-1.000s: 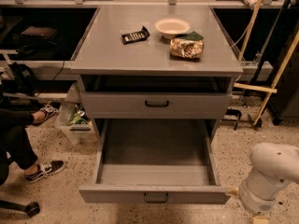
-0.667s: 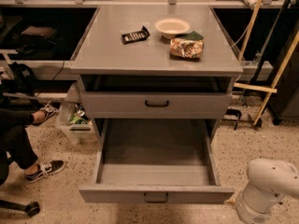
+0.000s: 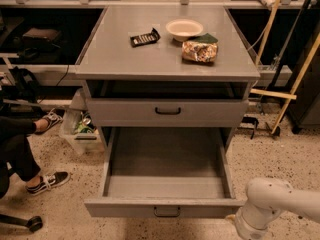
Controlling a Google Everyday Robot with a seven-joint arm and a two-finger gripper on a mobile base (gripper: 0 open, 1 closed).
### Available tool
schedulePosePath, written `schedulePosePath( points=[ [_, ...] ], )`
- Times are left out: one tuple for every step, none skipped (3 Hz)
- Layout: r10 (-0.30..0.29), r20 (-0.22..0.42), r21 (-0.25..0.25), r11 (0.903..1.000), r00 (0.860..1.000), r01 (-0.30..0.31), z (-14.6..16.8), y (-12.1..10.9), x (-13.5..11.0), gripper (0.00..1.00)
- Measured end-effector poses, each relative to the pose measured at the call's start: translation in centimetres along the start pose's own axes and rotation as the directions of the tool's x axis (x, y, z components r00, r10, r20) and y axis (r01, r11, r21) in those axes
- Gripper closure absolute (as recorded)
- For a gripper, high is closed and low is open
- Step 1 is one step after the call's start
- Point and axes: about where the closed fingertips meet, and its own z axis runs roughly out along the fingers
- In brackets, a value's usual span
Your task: Close middle drawer
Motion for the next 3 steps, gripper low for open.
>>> schedulePosePath(
  points=[
    [-0.014, 0.013, 0.047, 0.9988, 1.0, 0.014, 0.4, -3.8, -1.4, 0.0],
    [-0.035, 0.013, 0.082, 0.9961, 0.999, 0.034, -0.1, -6.8, -2.8, 0.0],
    [-0.062, 0.01, 0.116, 0.9914, 0.998, 0.06, -0.8, -10.4, -4.8, 0.0]
  ],
)
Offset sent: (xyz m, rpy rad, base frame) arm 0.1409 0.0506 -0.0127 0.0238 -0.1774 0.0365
